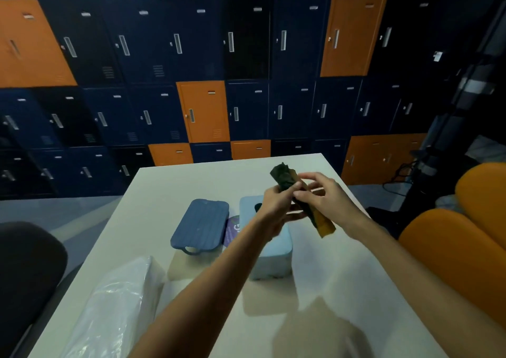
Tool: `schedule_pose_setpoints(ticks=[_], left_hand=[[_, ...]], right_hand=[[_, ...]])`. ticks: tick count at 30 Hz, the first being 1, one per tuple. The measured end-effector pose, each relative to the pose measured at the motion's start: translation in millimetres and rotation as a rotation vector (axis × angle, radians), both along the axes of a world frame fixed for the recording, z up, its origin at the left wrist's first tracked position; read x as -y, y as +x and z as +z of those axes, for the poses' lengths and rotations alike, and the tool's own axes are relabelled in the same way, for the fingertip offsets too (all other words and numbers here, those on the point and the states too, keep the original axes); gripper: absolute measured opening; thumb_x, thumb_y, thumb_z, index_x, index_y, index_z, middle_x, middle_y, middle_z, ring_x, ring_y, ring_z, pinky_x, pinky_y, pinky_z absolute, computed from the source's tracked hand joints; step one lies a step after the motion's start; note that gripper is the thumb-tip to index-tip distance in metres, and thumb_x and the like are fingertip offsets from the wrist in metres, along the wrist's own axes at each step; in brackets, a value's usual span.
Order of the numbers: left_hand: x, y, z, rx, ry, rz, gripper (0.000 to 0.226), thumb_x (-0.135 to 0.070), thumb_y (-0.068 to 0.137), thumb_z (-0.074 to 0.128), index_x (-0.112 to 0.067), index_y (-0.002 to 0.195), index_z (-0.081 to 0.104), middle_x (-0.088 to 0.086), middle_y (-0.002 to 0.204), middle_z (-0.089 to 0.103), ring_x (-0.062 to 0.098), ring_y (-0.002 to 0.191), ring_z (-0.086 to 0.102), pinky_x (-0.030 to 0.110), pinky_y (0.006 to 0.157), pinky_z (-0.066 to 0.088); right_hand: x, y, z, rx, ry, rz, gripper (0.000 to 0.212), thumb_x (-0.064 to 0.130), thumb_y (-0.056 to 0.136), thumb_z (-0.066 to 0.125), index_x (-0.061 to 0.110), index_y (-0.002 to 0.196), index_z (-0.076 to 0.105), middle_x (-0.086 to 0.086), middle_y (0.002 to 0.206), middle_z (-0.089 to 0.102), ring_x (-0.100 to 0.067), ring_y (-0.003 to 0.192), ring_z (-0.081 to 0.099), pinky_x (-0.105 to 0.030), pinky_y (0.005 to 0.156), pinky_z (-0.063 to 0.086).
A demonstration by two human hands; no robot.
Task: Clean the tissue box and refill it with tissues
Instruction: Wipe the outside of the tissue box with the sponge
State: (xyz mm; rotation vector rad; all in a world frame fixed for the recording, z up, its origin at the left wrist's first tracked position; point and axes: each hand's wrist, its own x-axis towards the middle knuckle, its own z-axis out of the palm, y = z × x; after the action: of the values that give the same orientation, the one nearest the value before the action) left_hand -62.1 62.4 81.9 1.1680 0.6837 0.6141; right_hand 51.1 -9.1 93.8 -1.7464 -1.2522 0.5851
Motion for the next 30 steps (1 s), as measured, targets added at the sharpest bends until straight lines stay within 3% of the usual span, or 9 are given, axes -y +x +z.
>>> schedule_pose_setpoints(ticks=[5, 9, 13, 16, 18, 20, 24, 27, 30], left_hand=[[-26.8, -9.4, 11.4, 0.013, -0.003, -0.01, 0.036, -0.031, 0.093, 0.06, -0.004, 0.117, 0.059, 0.014, 0.111, 0.068, 0.025, 0.097, 0.069, 0.028, 0.075, 0.058], [-48.8, -14.4, 13.9, -0.066, 0.017, -0.063, 0.037, -0.041, 0.096, 0.05, -0.008, 0.108, 0.061, 0.008, 0.104, 0.068, 0.02, 0.098, 0.067, 0.024, 0.08, 0.057], [-69.5, -22.9, 1.7, -0.262, 0.21, 0.001, 0.049, -0.05, 0.094, 0.047, -0.012, 0.121, 0.061, 0.005, 0.12, 0.064, 0.019, 0.11, 0.06, 0.031, 0.088, 0.048], [-86.7, -34.9, -29.9, -0.451, 0.414, 0.231, 0.043, -0.044, 0.093, 0.055, -0.014, 0.124, 0.061, 0.006, 0.126, 0.062, 0.019, 0.11, 0.059, 0.026, 0.079, 0.049], [-94.5, -42.7, -55.6, -0.526, 0.442, 0.295, 0.044, -0.04, 0.093, 0.058, -0.018, 0.131, 0.055, 0.007, 0.134, 0.055, 0.021, 0.117, 0.055, 0.032, 0.088, 0.052], [-96.5, -46.7, -74.4, -0.573, 0.434, 0.312, 0.051, -0.039, 0.093, 0.057, -0.02, 0.139, 0.046, 0.005, 0.143, 0.046, 0.022, 0.128, 0.046, 0.039, 0.103, 0.042], [-93.4, -45.5, -93.4, -0.532, 0.396, 0.327, 0.057, -0.038, 0.093, 0.057, -0.024, 0.145, 0.039, 0.001, 0.147, 0.043, 0.022, 0.129, 0.046, 0.041, 0.106, 0.041], [-88.6, -44.4, -105.3, -0.467, 0.344, 0.351, 0.057, -0.039, 0.092, 0.058, -0.028, 0.145, 0.038, -0.001, 0.145, 0.045, 0.02, 0.126, 0.05, 0.047, 0.104, 0.045], [-85.0, -42.8, -109.8, -0.443, 0.35, 0.381, 0.057, -0.041, 0.092, 0.057, -0.029, 0.144, 0.038, -0.001, 0.145, 0.044, 0.019, 0.127, 0.049, 0.048, 0.104, 0.044]], right_hand=[[-27.1, -3.3, 1.1, -0.008, 0.015, 0.109, 0.057, 0.04, 0.088, 0.064, 0.039, 0.14, 0.04, 0.001, 0.142, 0.041, -0.019, 0.121, 0.046, -0.029, 0.089, 0.044], [-46.9, 3.8, -10.3, -0.025, 0.051, 0.101, 0.053, 0.029, 0.089, 0.065, 0.04, 0.136, 0.045, 0.007, 0.132, 0.052, -0.023, 0.117, 0.055, -0.043, 0.097, 0.051], [-73.6, 16.7, -32.4, -0.046, 0.016, 0.049, 0.051, 0.032, 0.093, 0.06, 0.042, 0.139, 0.041, -0.001, 0.134, 0.053, -0.026, 0.115, 0.056, -0.046, 0.096, 0.052], [-88.6, 25.1, -55.7, -0.067, -0.043, 0.064, 0.048, 0.034, 0.096, 0.054, 0.046, 0.14, 0.039, 0.001, 0.143, 0.046, -0.022, 0.12, 0.05, -0.043, 0.1, 0.048], [-96.1, 29.8, -70.3, -0.018, -0.094, 0.083, 0.042, 0.038, 0.096, 0.052, 0.042, 0.138, 0.044, 0.003, 0.138, 0.05, -0.019, 0.119, 0.051, -0.039, 0.098, 0.049], [-102.4, 33.0, -77.8, 0.057, -0.122, 0.101, 0.038, 0.044, 0.095, 0.051, 0.038, 0.133, 0.052, 0.007, 0.127, 0.058, -0.015, 0.113, 0.054, -0.03, 0.09, 0.049], [-115.2, 33.6, -81.8, 0.23, -0.127, 0.169, 0.034, 0.052, 0.09, 0.055, 0.034, 0.118, 0.063, 0.008, 0.109, 0.06, -0.01, 0.102, 0.054, -0.018, 0.076, 0.04], [-123.6, 29.1, -89.7, 0.303, -0.131, 0.194, 0.025, 0.044, 0.091, 0.058, 0.03, 0.11, 0.065, 0.001, 0.112, 0.047, -0.016, 0.109, 0.045, -0.023, 0.091, 0.035], [-124.3, 17.8, -100.0, 0.373, -0.071, 0.197, 0.029, 0.028, 0.099, 0.05, 0.021, 0.124, 0.063, -0.003, 0.14, 0.045, -0.022, 0.129, 0.035, -0.031, 0.109, 0.026]])
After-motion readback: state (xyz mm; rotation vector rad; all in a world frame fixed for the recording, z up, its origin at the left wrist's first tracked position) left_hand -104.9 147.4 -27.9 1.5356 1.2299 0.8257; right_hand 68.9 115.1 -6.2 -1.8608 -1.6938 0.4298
